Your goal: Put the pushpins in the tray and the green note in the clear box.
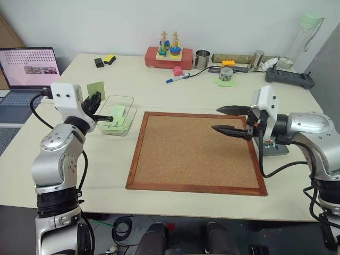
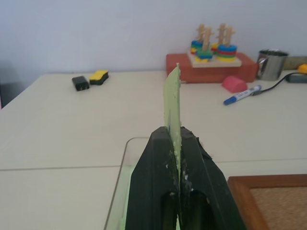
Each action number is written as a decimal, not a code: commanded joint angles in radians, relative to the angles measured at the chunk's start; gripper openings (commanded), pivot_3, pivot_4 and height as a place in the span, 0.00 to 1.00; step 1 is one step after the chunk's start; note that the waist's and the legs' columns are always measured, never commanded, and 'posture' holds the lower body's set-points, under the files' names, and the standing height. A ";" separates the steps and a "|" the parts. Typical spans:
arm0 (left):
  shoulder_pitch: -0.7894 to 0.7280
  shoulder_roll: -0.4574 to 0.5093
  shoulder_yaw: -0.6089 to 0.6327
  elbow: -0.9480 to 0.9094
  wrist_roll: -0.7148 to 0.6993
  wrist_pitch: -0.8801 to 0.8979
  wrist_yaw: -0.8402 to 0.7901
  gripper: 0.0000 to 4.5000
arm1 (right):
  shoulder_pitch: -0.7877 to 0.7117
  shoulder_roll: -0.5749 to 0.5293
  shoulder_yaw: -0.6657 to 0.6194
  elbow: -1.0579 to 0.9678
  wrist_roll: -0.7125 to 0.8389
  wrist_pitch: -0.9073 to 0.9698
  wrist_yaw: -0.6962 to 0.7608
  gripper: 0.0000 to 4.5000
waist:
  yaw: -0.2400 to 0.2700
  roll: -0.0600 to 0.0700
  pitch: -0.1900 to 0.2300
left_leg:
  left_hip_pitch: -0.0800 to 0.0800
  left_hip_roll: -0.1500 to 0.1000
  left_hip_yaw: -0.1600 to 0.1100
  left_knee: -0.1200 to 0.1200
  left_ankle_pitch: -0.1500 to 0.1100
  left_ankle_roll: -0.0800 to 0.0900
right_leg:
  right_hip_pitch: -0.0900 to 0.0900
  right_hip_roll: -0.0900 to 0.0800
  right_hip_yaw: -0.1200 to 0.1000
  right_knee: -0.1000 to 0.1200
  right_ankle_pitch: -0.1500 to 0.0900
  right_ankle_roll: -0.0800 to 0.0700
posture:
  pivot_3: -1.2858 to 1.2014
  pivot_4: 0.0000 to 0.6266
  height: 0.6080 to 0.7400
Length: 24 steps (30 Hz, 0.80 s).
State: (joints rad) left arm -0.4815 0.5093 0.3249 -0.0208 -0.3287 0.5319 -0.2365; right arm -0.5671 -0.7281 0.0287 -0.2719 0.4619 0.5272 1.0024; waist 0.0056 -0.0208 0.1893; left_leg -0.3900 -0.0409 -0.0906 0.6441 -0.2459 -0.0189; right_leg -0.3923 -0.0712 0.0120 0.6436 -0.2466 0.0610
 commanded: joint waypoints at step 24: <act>0.049 0.319 -0.065 -0.041 0.044 0.007 -0.352 0.73 | 0.130 -0.085 -0.092 -0.037 -0.044 -0.053 -0.016 0.61 | -0.010 0.000 0.000 | -0.010 0.001 0.003 0.000 0.001 -0.001 | -0.014 0.000 0.002 0.004 0.001 -0.001 | 0.52 0.24 1.00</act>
State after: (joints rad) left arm -0.4521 0.7555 0.2562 -0.0097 -0.2860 0.5357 -0.4938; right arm -0.4630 -0.7792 -0.0046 -0.2881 0.4413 0.5080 0.9850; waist -0.0047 -0.0210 0.1891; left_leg -0.4001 -0.0400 -0.0872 0.6435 -0.2452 -0.0201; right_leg -0.4063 -0.0709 0.0142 0.6469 -0.2453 0.0602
